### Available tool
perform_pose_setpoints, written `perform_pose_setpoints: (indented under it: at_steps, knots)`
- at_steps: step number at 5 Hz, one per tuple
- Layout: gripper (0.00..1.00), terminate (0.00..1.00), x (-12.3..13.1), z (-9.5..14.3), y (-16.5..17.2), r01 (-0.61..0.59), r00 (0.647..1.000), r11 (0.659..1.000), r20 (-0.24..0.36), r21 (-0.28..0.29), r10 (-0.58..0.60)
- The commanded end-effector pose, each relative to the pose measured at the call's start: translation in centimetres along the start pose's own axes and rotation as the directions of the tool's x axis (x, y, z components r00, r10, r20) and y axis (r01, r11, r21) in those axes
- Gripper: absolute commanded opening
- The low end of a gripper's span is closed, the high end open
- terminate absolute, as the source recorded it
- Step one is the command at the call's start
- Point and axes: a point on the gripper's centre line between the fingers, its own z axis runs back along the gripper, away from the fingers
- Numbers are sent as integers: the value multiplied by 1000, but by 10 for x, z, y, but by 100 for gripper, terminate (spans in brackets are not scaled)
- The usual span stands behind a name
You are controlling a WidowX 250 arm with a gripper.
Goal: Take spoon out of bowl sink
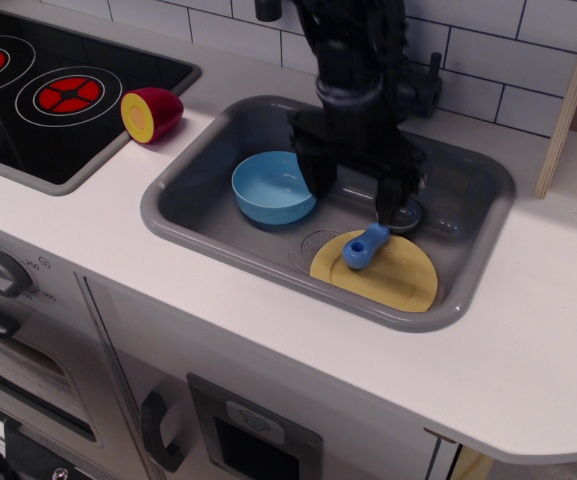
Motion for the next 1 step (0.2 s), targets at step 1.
perform_pose_setpoints:
  at_steps: [1]
  knots:
    - [100,100,14,21,5,-2,998,1000,70,0,2]
